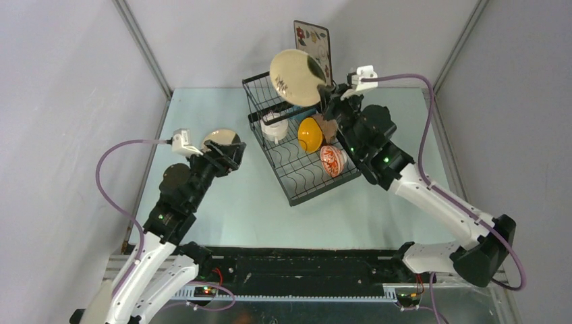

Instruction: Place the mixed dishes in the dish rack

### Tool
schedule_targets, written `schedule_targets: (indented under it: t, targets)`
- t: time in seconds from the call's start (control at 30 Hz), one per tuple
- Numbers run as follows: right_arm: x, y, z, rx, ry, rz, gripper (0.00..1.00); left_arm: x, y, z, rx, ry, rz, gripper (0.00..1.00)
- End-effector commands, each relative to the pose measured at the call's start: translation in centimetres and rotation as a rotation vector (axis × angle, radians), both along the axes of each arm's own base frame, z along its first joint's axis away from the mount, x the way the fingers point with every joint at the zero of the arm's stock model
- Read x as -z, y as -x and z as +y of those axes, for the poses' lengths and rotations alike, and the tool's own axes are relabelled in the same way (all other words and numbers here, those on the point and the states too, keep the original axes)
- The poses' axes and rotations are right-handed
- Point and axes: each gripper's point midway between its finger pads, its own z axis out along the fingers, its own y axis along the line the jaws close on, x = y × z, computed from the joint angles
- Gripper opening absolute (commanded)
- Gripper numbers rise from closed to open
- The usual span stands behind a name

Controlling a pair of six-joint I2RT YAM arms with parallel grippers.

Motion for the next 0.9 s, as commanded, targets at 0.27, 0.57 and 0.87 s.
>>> schedule_targets:
  t: [0.27, 0.57, 0.87]
  targets:
    - [-3.5, -7.1, -3.1, 0.569, 0.385, -0.143, 0.0, 3.7, -0.2, 4.5, -0.233, -0.077, 0.097, 0.76]
    - [-1.3, -11.2, -0.3, 0.789, 0.67, -0.225, 0.0, 7.5, -1.1, 2.9, -0.19, -0.054, 0.174, 0.76]
    - [4.1, -15.3, 1.1, 0.717, 0.813, -0.134, 0.0, 9.7, -1.8, 2.8, -0.207, -0.037, 0.203, 0.75]
